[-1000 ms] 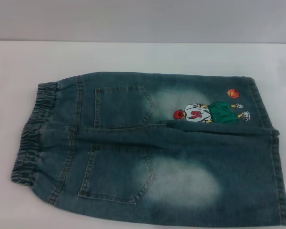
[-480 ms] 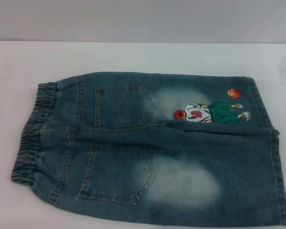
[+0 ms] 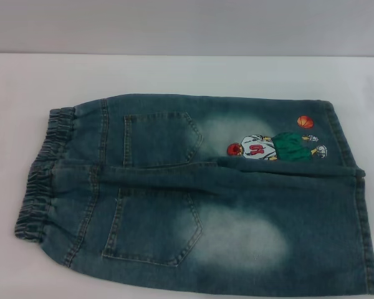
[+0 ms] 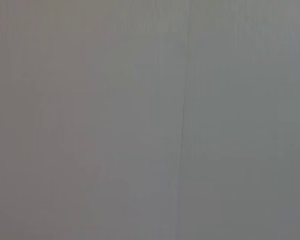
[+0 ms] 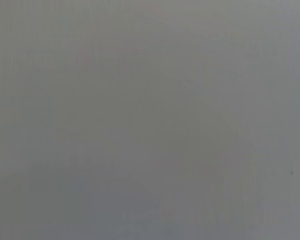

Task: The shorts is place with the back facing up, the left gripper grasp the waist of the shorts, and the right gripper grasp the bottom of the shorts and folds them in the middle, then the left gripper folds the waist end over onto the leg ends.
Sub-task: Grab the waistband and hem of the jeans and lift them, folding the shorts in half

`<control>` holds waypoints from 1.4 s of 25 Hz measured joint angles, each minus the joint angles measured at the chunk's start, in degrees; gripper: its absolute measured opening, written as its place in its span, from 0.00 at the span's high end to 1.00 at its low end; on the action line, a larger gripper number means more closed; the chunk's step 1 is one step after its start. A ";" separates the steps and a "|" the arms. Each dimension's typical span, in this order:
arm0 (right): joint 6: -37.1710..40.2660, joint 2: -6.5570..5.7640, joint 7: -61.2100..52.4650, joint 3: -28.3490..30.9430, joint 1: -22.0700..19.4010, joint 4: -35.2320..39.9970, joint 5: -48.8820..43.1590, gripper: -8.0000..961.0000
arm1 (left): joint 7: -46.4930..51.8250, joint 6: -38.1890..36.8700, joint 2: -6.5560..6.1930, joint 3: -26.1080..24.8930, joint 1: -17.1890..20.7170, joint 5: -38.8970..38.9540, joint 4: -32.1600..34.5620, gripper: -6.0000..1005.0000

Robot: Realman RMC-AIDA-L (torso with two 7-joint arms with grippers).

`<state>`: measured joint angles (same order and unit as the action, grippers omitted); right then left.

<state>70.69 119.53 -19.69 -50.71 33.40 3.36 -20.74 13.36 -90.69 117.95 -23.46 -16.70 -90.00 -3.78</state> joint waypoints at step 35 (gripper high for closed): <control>-0.39 0.00 0.01 0.00 -0.04 -0.28 0.00 0.48 | 0.00 0.43 0.00 0.35 -0.62 -0.61 -0.26 0.26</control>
<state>70.31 119.53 -19.68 -50.71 33.35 3.07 -20.75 13.36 -90.26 117.95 -23.11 -17.32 -90.61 -4.04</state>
